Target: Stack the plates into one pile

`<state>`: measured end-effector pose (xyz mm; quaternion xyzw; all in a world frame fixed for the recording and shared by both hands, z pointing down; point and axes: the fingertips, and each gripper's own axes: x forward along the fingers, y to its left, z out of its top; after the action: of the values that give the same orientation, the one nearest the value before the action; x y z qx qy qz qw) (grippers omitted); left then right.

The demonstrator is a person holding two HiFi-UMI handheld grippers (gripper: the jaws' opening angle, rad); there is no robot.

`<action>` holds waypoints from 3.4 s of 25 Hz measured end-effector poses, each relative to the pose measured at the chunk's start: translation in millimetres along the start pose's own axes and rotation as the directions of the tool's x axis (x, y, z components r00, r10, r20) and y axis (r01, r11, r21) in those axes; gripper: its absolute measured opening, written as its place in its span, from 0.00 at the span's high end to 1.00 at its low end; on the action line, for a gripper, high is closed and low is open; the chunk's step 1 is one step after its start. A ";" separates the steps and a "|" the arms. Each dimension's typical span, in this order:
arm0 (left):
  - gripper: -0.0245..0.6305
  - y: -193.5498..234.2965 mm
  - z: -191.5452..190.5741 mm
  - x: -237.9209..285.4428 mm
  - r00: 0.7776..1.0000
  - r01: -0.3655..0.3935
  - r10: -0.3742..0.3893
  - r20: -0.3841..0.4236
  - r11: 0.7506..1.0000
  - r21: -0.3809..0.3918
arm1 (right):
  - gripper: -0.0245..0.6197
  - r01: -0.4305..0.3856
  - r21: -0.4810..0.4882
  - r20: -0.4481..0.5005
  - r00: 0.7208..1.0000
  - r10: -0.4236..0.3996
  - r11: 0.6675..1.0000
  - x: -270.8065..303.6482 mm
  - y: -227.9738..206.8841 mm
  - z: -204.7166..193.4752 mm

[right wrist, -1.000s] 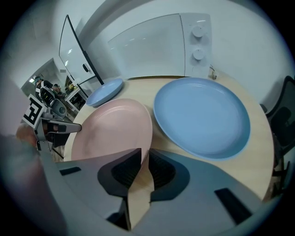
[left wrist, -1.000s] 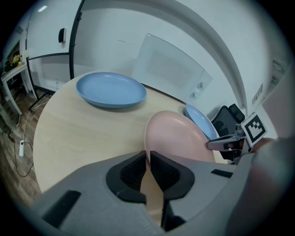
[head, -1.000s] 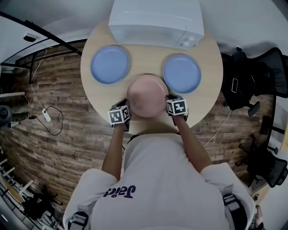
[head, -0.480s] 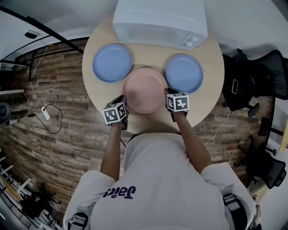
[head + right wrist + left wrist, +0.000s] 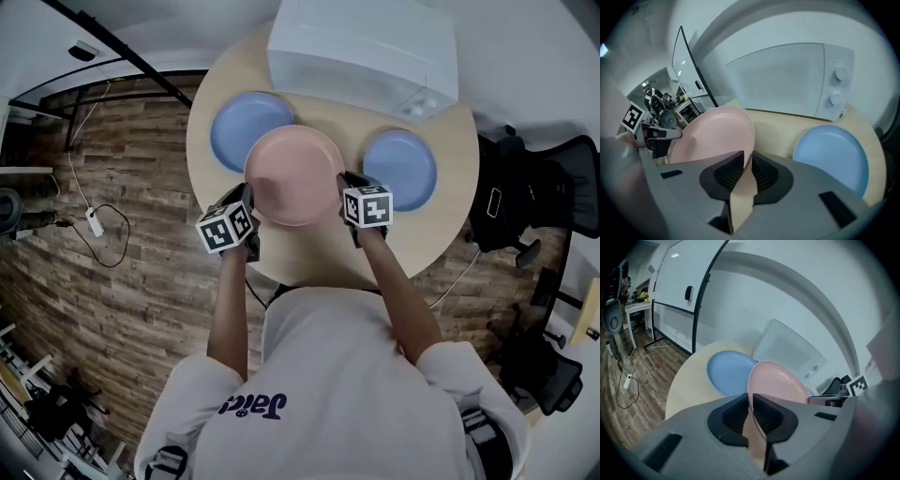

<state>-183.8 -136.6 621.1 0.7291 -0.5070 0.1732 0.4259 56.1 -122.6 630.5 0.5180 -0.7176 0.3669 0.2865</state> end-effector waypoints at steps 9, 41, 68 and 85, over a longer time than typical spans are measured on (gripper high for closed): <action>0.90 42.3 41.9 12.0 0.992 -0.120 0.113 0.065 0.984 0.131 | 0.88 -0.016 -0.045 0.037 0.999 0.018 0.999 44.7 30.3 64.7; 0.89 128.1 70.0 86.6 0.952 -0.302 0.283 0.115 0.931 0.206 | 0.69 -0.024 -0.249 -0.032 0.999 0.017 0.968 170.2 54.5 99.0; 0.62 121.9 45.5 104.8 0.986 0.035 0.021 0.164 0.942 -0.334 | 0.73 -0.235 0.267 0.168 0.966 0.195 0.935 181.9 51.2 83.6; 0.81 99.8 16.9 80.6 0.994 -0.031 0.067 0.090 0.936 -0.351 | 0.83 -0.203 0.391 0.176 0.974 0.144 0.898 142.0 37.5 59.4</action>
<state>-241.0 -210.1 711.0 0.6369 -0.5685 0.0541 0.5179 -24.0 -240.0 700.6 0.5248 -0.6875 0.4943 0.0867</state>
